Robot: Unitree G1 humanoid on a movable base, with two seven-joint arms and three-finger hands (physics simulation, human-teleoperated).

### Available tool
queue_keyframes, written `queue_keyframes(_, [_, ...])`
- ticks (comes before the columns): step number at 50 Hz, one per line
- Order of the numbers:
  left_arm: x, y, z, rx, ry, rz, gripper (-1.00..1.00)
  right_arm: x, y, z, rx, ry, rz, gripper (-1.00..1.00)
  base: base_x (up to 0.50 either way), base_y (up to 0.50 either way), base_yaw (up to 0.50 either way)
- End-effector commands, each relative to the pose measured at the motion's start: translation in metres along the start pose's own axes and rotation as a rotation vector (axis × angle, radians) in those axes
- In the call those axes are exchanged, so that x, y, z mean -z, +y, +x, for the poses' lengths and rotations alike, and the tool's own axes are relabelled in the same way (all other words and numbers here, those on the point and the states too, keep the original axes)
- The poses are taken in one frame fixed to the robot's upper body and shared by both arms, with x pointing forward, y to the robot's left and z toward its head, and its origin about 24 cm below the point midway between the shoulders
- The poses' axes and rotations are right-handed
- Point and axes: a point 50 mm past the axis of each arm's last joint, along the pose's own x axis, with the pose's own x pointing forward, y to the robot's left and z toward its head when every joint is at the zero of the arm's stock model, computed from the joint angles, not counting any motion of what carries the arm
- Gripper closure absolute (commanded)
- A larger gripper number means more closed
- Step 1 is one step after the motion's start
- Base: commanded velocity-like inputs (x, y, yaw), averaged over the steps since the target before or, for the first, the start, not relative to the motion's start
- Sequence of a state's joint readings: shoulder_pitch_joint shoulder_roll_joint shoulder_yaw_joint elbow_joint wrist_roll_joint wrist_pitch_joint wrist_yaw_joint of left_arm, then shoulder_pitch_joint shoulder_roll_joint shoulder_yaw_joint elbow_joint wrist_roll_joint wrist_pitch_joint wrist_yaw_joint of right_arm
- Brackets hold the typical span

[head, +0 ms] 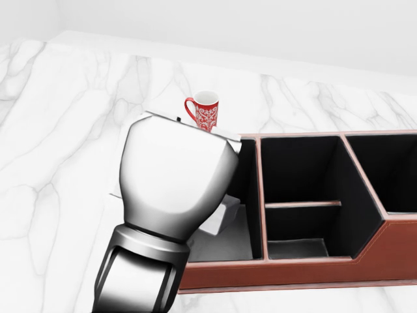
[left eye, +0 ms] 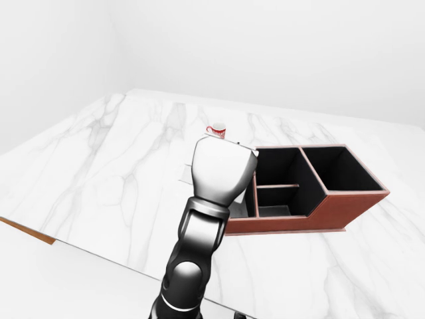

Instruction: Pick up the book and place it in the left compartment of the caddy.

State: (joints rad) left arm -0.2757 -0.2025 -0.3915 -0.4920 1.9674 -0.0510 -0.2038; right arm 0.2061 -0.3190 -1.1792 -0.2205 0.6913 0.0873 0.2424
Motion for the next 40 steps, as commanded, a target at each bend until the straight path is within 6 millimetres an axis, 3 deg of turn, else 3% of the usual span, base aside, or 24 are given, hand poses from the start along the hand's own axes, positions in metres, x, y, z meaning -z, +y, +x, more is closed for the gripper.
queue_keyframes(1, [-0.007, 0.002, 0.007, -0.034, -0.02, -0.006, 1.0, -0.001, 0.0, 0.0, -0.001, -0.003, 0.0, -1.0, 0.0, 0.0, 0.0])
queue_keyframes(40, [-0.024, -0.033, 0.034, 0.092, -0.092, 0.0, 1.0, 0.0, 0.0, 0.0, -0.004, 0.001, -0.003, -1.0, 0.0, 0.0, 0.0])
